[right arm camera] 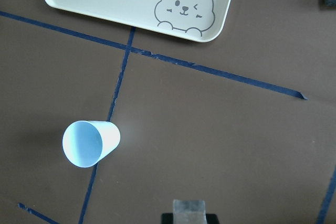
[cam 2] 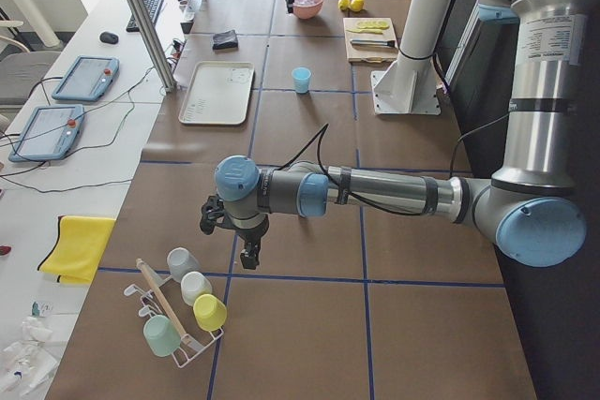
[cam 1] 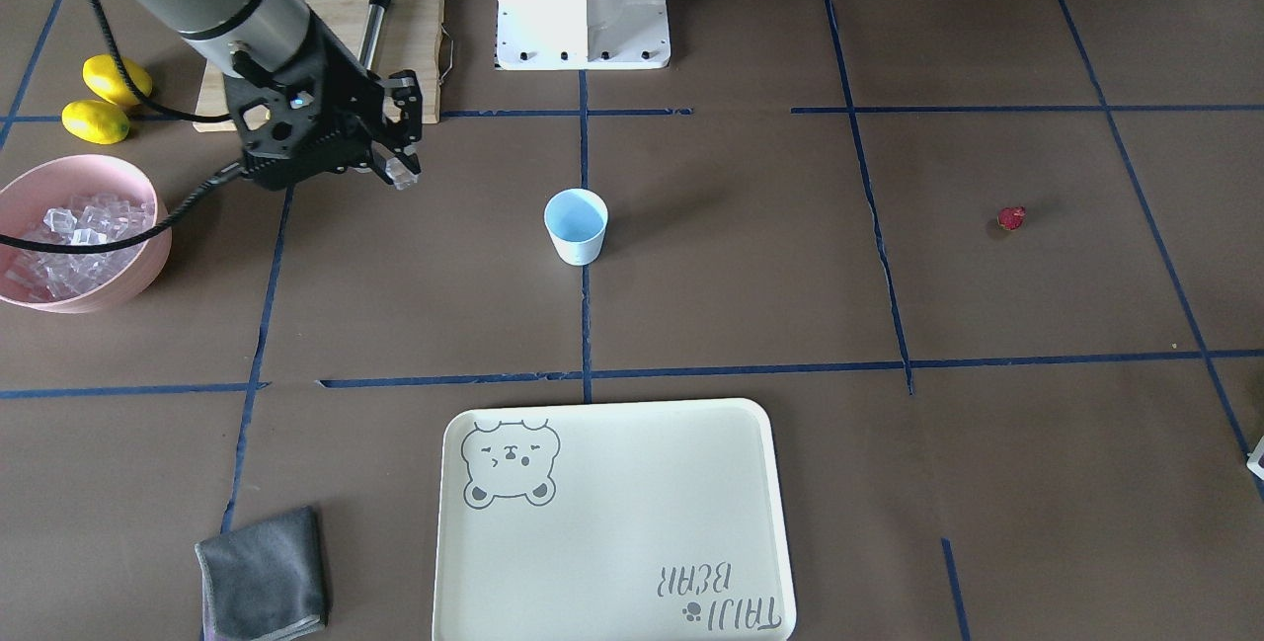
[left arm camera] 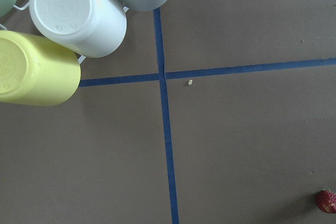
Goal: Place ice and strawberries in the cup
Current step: 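Lift the ice cube and carry it over the light-blue cup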
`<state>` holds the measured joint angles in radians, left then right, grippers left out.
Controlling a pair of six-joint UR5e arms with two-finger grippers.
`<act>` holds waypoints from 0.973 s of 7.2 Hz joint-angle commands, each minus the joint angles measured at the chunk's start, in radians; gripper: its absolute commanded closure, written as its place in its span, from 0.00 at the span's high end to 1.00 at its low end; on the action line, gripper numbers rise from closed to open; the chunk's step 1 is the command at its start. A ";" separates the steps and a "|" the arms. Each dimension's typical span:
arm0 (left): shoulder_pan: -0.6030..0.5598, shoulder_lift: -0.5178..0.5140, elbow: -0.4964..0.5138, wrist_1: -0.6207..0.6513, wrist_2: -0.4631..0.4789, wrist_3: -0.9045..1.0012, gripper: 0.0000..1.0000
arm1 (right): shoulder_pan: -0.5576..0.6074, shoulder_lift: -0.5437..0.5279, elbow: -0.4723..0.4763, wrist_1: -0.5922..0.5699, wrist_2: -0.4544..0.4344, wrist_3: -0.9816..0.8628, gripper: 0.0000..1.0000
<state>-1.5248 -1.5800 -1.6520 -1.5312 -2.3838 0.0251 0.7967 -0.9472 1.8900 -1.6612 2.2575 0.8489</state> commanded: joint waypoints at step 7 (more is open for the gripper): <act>0.000 -0.003 0.001 0.000 0.000 -0.001 1.00 | -0.257 0.130 -0.246 0.141 -0.240 0.263 0.00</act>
<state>-1.5248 -1.5825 -1.6506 -1.5309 -2.3838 0.0239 0.5439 -0.7976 1.6453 -1.5189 2.0192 1.1129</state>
